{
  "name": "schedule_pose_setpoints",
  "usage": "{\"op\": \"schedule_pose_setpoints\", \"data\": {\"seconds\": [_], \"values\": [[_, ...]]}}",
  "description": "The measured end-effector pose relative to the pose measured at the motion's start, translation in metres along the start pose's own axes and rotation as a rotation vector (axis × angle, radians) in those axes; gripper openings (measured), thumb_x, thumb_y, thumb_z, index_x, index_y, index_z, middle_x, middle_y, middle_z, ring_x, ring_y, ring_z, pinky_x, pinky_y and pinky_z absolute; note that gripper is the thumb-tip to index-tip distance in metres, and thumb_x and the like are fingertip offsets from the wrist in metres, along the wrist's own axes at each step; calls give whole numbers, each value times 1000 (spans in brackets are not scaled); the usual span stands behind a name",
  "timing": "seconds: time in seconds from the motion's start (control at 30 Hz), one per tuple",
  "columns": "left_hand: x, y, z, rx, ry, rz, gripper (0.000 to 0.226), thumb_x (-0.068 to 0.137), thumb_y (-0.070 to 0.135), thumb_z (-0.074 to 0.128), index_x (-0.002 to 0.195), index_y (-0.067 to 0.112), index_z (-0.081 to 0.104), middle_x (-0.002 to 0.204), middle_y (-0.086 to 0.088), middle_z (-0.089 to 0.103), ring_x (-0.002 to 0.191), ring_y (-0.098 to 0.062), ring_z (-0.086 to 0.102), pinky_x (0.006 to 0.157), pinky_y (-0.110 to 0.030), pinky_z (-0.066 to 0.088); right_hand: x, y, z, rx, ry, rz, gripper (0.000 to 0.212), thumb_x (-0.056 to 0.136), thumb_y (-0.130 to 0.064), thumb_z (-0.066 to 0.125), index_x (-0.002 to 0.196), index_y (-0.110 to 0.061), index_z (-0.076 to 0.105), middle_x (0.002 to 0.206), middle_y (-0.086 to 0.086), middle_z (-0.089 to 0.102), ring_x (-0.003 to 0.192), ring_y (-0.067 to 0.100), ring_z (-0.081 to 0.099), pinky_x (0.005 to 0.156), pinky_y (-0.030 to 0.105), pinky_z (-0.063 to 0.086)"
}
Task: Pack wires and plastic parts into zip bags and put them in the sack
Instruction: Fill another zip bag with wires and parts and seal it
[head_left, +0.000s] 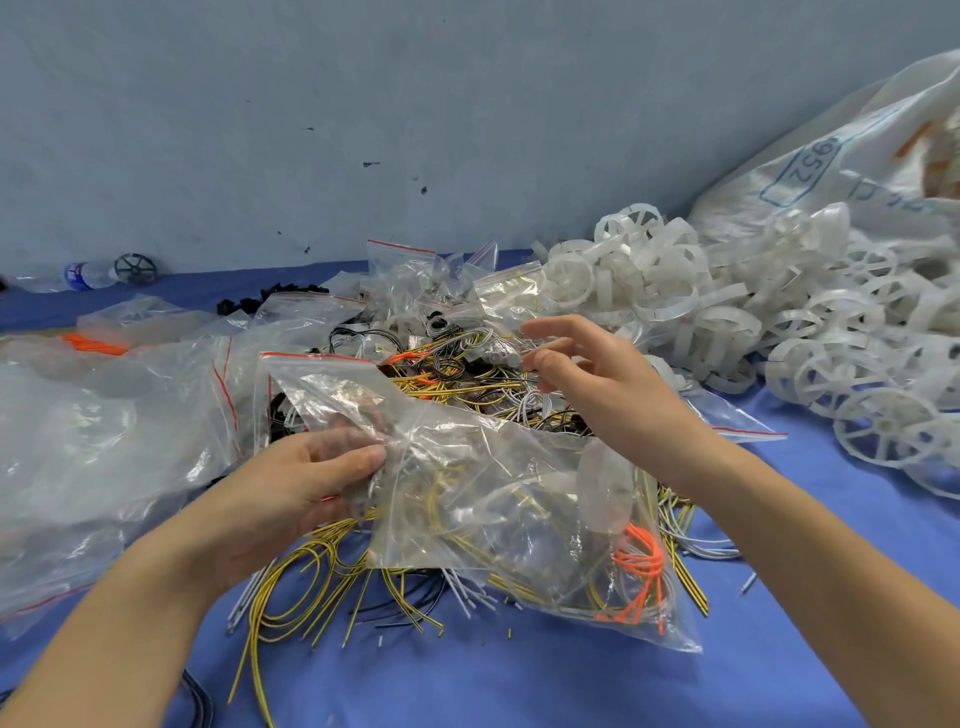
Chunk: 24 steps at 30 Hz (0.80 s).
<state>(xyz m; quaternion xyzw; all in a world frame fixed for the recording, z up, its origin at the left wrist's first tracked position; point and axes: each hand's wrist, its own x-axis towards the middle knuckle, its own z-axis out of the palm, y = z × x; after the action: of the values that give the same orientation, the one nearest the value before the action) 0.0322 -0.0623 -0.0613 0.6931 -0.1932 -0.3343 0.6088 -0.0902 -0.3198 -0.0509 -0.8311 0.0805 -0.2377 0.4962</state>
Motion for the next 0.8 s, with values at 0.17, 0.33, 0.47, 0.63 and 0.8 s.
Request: {"op": "schedule_pose_setpoints", "data": {"seconds": [0.17, 0.33, 0.47, 0.63, 0.8], "values": [[11, -3, -18, 46, 363, 4, 15, 96, 15, 56, 104, 6, 66, 91, -11, 71, 74, -18, 67, 58, -26, 60, 2, 5, -6, -61, 68, 17, 24, 96, -38, 51, 119, -43, 58, 99, -19, 63, 81, 10, 64, 68, 25, 52], [23, -13, -35, 333, 626, 76, 13, 98, 9, 55, 106, 3, 61, 76, -12, 62, 57, -26, 61, 38, -22, 52, 4, 26, -25, -485, 216, 47, 31, 97, -26, 47, 127, -26, 56, 111, -4, 63, 98, 18, 60, 81, 33, 44], [27, -19, -43, 705, 648, 21, 13, 94, 24, 57, 103, 15, 60, 72, -12, 69, 61, -31, 68, 67, -44, 59, 1, 51, -40, -773, 129, 264, 41, 97, -31, 45, 137, -22, 49, 133, 11, 52, 122, 33, 47, 99, 46, 40], [27, -18, -43, 968, 782, -5, 41, 93, 35, 53, 121, 5, 51, 102, -23, 67, 95, -44, 61, 83, -45, 47, 1, 64, -37, -872, 129, 231, 36, 95, -31, 48, 130, -24, 55, 130, 6, 53, 118, 29, 50, 92, 42, 40], [29, -14, -41, 988, 847, 1, 55, 94, 30, 49, 139, 2, 39, 128, -27, 56, 116, -47, 51, 93, -50, 43, 2, 69, -44, -939, 366, 281, 39, 95, -38, 51, 129, -18, 52, 119, 13, 48, 110, 36, 48, 86, 44, 40]]}}
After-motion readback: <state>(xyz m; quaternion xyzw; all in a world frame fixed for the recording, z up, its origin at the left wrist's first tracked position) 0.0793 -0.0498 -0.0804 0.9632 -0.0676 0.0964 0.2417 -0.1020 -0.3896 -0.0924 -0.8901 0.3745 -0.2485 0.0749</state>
